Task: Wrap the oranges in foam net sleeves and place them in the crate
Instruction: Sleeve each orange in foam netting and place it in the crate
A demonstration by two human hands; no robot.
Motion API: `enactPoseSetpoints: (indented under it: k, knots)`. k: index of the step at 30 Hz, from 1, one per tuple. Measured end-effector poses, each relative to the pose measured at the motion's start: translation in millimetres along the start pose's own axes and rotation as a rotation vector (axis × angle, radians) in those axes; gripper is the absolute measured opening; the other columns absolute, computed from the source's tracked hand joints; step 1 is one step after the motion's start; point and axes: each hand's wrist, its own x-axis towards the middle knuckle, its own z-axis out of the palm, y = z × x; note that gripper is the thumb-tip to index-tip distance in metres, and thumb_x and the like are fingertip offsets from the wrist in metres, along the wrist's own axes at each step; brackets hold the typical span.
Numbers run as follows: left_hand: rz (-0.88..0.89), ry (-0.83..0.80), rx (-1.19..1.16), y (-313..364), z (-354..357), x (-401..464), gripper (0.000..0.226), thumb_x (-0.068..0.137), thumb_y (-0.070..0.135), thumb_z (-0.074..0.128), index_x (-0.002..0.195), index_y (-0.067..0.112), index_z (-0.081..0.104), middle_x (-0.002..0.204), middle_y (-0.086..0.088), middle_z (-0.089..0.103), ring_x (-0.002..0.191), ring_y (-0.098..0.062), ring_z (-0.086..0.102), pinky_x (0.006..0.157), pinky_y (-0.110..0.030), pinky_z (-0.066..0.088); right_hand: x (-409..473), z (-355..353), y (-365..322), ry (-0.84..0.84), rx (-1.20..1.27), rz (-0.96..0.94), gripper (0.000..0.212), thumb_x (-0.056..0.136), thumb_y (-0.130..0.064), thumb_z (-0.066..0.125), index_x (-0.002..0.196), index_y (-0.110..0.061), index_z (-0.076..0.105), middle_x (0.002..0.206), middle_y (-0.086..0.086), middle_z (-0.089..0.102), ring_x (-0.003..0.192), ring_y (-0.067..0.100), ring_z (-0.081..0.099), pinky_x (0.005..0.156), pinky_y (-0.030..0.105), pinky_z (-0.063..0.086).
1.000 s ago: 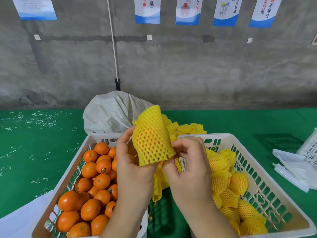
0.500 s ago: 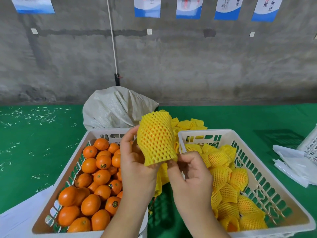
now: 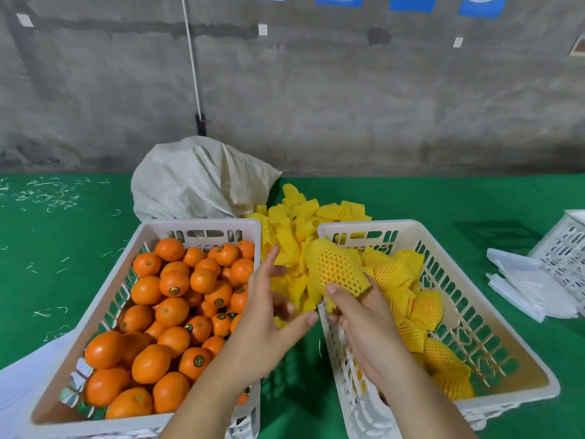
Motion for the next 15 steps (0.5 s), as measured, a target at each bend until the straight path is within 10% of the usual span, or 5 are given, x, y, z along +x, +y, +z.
enactPoseSetpoints:
  k: [4,8,12,15]
  knots:
    - [-0.246,0.103,0.067,-54,-33,2,0.073,0.098,0.043,0.071,0.153,0.053,0.025,0.143,0.011,0.047,0.113,-0.018,0.064,0.092,-0.039,0.057,20,-34,25,0.355,-0.276,0.044,0.061,0.094,-0.038,0.071,0.149,-0.026,0.047,0.129,-0.005,0.066,0.095,0.004,0.064,0.077,0.030,0.055]
    - [-0.614,-0.145,0.520,-115,-53,4,0.072,0.103,0.039,0.062,0.162,0.022,0.024,0.159,-0.012,0.034,0.145,-0.036,0.039,0.116,-0.052,0.041,4,-30,74,0.032,-1.019,0.078,0.091,0.100,-0.046,0.058,0.160,-0.042,-0.010,0.170,-0.005,0.008,0.144,0.027,0.042,0.093,0.036,0.050]
    - [-0.751,-0.670,0.835,-140,-36,-8,0.066,0.104,0.040,0.055,0.163,0.027,0.027,0.163,-0.013,0.035,0.141,-0.040,0.045,0.115,-0.053,0.042,9,-17,81,-0.092,-1.656,-0.036,0.082,0.100,-0.044,0.051,0.163,-0.035,-0.001,0.168,0.011,-0.011,0.146,0.036,0.026,0.108,0.044,0.044]
    - [-0.879,-0.911,0.943,-143,-21,-10,0.073,0.108,0.030,0.045,0.168,0.025,0.003,0.175,-0.010,-0.002,0.159,-0.043,0.008,0.125,-0.056,0.025,13,-15,79,-0.096,-1.679,0.054,0.073,0.099,-0.046,0.049,0.162,-0.032,0.016,0.168,0.009,-0.010,0.146,0.036,0.019,0.113,0.047,0.038]
